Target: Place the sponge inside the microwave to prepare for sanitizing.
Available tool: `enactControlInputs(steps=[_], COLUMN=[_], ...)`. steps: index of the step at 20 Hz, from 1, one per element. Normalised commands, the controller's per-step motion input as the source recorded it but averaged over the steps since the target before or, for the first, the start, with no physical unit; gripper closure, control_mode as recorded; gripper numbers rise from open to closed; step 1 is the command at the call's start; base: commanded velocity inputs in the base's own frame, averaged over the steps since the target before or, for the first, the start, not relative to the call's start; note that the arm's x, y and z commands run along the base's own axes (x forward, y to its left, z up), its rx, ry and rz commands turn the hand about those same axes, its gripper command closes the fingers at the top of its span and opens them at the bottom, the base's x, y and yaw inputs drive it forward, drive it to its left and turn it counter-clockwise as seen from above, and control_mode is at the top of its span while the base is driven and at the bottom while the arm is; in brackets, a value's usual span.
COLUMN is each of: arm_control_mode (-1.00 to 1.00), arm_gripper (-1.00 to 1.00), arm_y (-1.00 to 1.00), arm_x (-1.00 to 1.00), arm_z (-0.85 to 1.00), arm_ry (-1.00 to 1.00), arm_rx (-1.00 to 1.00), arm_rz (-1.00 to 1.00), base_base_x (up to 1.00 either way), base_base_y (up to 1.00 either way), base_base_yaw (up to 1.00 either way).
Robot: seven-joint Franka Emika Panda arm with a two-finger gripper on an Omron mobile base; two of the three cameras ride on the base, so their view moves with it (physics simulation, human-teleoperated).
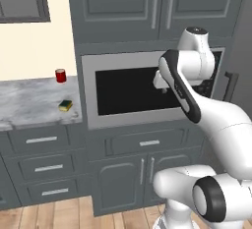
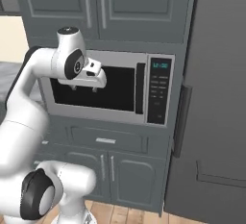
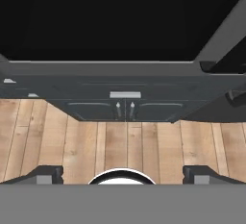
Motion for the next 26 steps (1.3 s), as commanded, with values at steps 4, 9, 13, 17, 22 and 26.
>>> enactControlInputs(steps=[4, 9, 13, 17, 22, 26], arm_control_mode=[1.00, 1.00, 1.00, 1.00, 1.00, 1.00], arm_gripper=[-1.00, -1.00, -1.00, -1.00, -1.00, -1.00], arm_y=[0.00, 0.00, 0.00, 0.00, 0.00, 0.00], arm_x=[0.00, 0.00, 0.00, 0.00, 0.00, 0.00], arm_z=[0.00, 0.00, 0.00, 0.00, 0.00, 0.00], arm_ry=[0.00, 0.00, 0.00, 0.00, 0.00, 0.00], arm_rx=[0.00, 0.00, 0.00, 0.00, 0.00, 0.00], arm_rz=[0.00, 0.00, 0.00, 0.00, 0.00, 0.00], base_base_x=[-0.42, -0.43, -0.42, -0.42, -0.31, -0.41], base_base_y=[-0.03, -0.02, -0.02, -0.05, -0.02, -0.03], base_base_yaw=[0.00, 0.00, 0.00, 0.00, 0.00, 0.00])
